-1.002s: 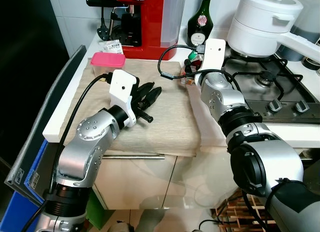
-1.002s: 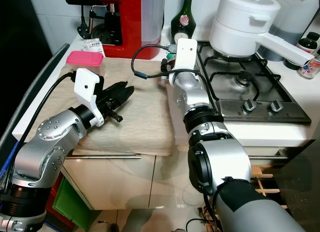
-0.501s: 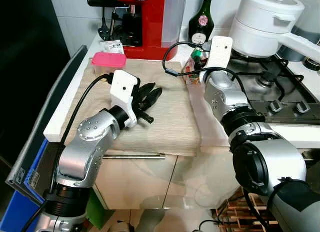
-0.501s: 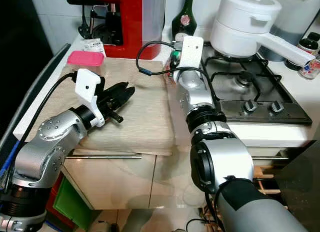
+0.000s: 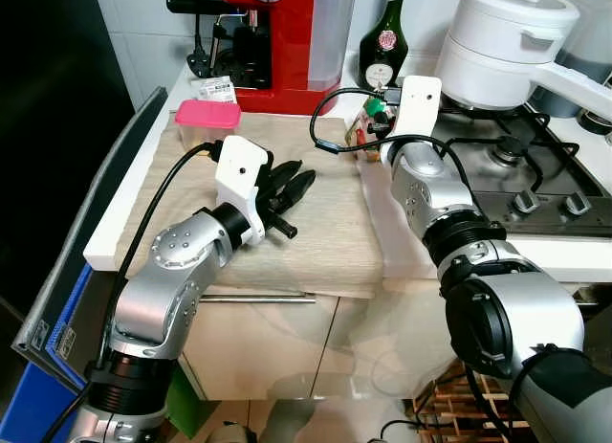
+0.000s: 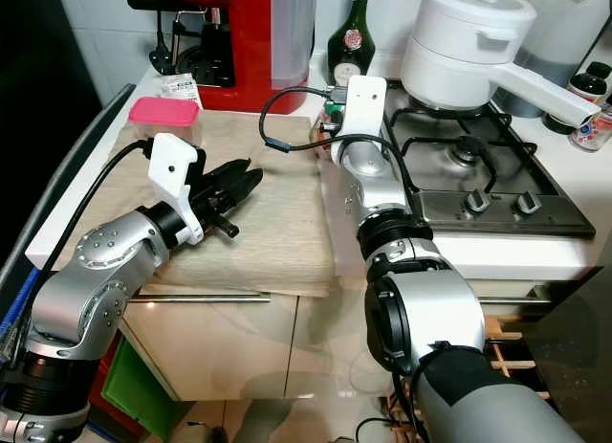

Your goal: Restocking fridge

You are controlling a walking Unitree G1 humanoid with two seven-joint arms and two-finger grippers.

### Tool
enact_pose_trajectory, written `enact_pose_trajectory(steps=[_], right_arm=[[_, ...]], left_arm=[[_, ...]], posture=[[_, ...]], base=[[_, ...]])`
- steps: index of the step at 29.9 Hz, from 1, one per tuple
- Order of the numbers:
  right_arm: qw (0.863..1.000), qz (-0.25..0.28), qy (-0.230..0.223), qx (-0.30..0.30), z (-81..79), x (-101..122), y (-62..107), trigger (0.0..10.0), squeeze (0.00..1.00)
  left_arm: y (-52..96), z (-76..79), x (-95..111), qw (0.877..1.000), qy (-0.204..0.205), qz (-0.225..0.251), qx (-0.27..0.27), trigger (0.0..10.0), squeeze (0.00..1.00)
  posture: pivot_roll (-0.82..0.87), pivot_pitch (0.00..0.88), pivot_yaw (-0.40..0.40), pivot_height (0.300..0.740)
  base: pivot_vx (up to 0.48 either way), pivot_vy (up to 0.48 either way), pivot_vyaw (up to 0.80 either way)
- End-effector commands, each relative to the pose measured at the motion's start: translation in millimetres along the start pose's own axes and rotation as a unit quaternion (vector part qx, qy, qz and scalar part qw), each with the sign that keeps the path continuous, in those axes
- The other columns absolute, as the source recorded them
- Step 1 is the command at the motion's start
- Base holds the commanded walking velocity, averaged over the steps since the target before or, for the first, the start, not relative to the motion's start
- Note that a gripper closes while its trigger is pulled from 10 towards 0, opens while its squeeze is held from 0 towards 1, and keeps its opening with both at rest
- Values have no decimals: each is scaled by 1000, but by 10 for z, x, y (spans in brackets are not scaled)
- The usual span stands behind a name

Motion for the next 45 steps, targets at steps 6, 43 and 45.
enact_pose_trajectory(steps=[6,43,45], right_arm=[[998,58,3,-6,173,168,21,0,0],[977,209,48,-21,557,57,1068,10000,0],[981,186,39,-24,574,-8,1001,10000,0]], left_arm=[[-111,-158,82,998,8,25,52,10000,0],[-68,-395,116,965,-40,89,243,10000,0],[-86,-387,115,964,-41,88,246,10000,0]], posture=[[73,0,-21,740],[-53,0,56,740],[-50,0,50,740]], base=[[0,0,0],[-69,0,0],[-450,0,0]])
Point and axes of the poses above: a point about 5 cm out from each wrist's last joint towards the gripper, its own y axis pointing back from the gripper into the wrist, its own x axis along the axis of the wrist's last joint, z = x × y, the point moved 5 cm from there along -y, pointing out of the wrist towards the gripper, and after that the axes turned 1 degree about y, right-handed, at the moved point
